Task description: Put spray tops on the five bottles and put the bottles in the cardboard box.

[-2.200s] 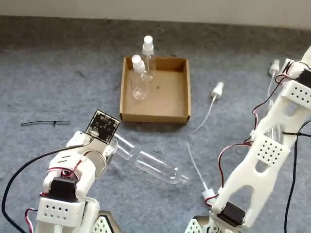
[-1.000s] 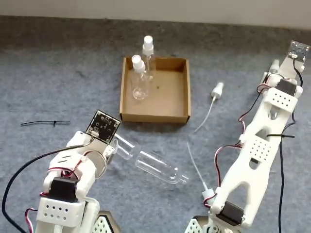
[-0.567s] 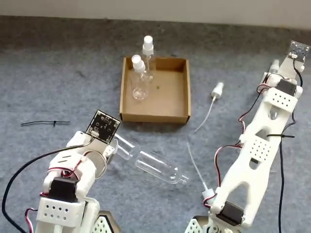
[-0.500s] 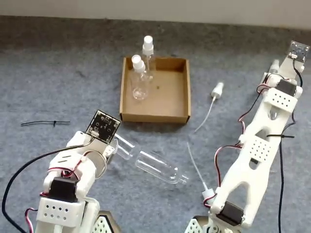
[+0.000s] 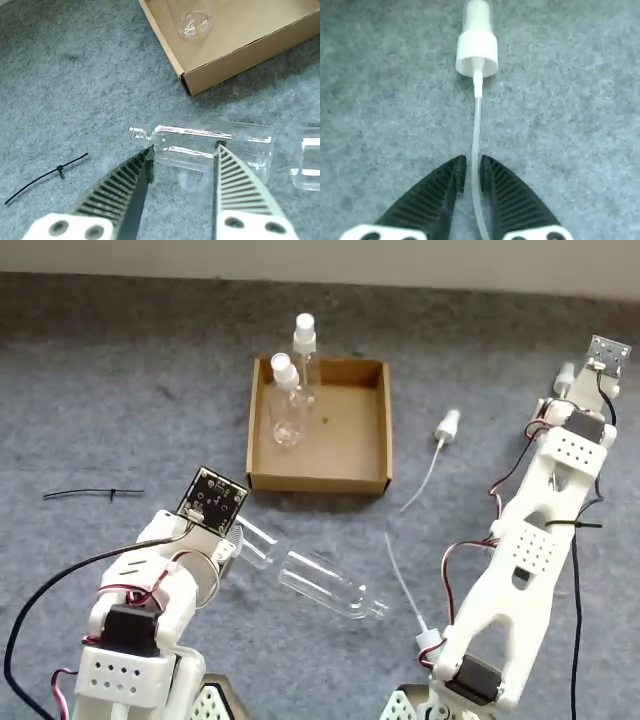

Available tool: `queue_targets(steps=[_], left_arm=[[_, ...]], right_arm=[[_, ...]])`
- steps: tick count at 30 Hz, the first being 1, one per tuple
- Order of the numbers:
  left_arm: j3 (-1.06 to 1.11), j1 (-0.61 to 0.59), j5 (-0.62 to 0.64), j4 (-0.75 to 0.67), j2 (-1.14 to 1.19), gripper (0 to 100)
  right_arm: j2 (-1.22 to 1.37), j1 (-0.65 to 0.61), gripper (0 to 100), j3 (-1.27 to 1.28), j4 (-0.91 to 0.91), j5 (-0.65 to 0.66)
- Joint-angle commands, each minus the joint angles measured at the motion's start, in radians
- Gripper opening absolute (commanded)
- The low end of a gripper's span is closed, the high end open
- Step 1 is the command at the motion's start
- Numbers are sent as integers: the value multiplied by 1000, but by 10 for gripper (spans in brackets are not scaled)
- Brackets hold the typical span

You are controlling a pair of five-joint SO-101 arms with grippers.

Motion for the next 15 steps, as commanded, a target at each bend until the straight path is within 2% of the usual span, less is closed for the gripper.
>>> queue_targets(steps=[1, 15], left_arm=[[-5, 25, 9, -14, -10, 183], [-5, 25, 9, -14, -10, 183]], right_arm=[[-87, 8, 5, -134, -4, 11], [-208, 38, 5, -133, 88, 11]])
